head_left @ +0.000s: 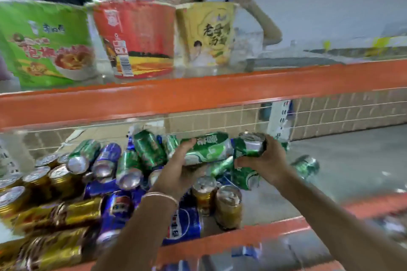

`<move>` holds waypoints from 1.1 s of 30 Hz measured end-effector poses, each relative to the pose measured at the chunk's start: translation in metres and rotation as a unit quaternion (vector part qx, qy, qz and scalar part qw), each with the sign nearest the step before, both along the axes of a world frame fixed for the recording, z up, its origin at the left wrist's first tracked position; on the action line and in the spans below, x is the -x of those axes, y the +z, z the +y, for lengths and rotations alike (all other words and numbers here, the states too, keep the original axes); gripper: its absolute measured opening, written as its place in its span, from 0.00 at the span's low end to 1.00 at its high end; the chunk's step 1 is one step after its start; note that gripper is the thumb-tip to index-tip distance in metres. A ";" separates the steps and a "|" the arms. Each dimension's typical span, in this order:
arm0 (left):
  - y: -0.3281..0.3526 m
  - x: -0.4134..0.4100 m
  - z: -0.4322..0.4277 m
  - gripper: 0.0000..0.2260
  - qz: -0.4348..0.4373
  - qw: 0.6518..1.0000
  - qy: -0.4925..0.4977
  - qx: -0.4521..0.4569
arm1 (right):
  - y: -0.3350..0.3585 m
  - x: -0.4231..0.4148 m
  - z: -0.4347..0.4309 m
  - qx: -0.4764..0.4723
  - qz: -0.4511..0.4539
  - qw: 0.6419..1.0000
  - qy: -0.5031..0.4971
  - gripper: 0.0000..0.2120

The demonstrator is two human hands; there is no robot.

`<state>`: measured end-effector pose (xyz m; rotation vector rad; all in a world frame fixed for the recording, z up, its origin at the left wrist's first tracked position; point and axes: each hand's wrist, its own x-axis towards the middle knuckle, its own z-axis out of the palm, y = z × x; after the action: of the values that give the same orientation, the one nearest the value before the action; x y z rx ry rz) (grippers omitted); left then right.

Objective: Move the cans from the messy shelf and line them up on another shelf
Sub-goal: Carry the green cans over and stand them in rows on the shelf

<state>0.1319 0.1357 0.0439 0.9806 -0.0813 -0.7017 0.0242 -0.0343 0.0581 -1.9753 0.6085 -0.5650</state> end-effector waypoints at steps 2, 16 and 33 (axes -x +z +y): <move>-0.009 0.032 -0.045 0.16 0.030 0.999 -0.034 0.026 | -0.008 0.032 -0.040 -0.025 -0.012 0.998 -0.051 0.31; -0.027 0.219 -0.262 0.23 -0.048 0.901 -0.421 -0.088 | -0.029 0.275 -0.239 0.054 -0.005 0.955 -0.292 0.32; -0.038 0.290 -0.577 0.22 -0.362 0.729 -0.564 -0.139 | -0.024 0.340 -0.508 0.032 0.076 0.947 -0.311 0.30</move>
<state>-0.1582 -0.4409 0.0054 1.4305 -1.4093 -1.4166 -0.3155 -0.5428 0.0344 -1.8811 1.3462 -0.8195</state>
